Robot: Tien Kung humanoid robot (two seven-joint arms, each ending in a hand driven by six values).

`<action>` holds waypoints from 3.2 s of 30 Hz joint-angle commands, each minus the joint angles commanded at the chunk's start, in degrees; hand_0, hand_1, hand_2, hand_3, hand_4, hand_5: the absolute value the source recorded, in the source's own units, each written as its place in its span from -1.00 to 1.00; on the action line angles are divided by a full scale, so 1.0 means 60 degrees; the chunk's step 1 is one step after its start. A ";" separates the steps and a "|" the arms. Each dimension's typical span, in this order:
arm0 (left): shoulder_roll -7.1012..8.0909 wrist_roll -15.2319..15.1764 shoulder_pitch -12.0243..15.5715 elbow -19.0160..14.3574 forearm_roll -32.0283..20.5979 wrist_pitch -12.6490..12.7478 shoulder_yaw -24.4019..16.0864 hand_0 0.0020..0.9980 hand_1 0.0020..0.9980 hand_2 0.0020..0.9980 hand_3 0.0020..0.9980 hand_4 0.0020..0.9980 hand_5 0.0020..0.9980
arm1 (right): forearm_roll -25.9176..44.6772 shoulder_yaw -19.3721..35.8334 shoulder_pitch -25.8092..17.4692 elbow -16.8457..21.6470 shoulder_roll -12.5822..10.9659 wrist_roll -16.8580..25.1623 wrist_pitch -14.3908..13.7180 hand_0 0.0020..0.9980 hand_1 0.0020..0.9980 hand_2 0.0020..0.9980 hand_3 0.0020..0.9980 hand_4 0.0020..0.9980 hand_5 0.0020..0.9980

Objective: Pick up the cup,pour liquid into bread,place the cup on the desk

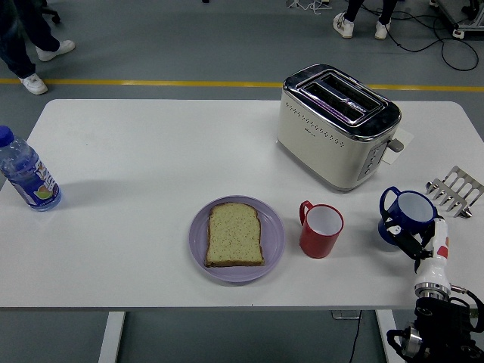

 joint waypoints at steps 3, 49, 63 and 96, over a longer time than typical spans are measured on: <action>0.0000 -0.0001 0.0011 -0.0001 0.0004 -0.0002 0.0013 0.27 0.29 0.31 0.10 -0.35 0.68 | -0.0336 0.0140 -0.0071 0.0394 -0.0110 0.0000 -0.0079 -0.06 -0.23 0.03 0.05 0.37 -1.00; 0.0027 0.0018 -0.0070 -0.0009 -0.0078 -0.0016 -0.0169 0.27 0.29 0.31 0.10 -0.35 0.68 | -0.9691 -0.1857 0.2715 0.5710 -0.1424 -1.0407 0.0246 -0.24 -0.29 0.05 0.07 0.51 -1.00; 0.0046 0.0024 -0.0092 -0.0007 -0.0118 -0.0017 -0.0181 0.27 0.29 0.31 0.11 -0.35 0.67 | -1.2019 -0.4115 0.3962 0.5153 -0.1379 -1.1356 0.0748 -0.26 -0.29 0.05 0.08 0.51 -1.00; 0.0034 0.0027 0.0073 0.0001 -0.0302 -0.0015 0.0018 0.27 0.29 0.31 0.10 -0.35 0.67 | -1.3951 -0.8682 0.7551 0.4422 -0.1558 -1.2326 0.3629 -0.24 -0.25 0.07 0.10 0.39 -1.00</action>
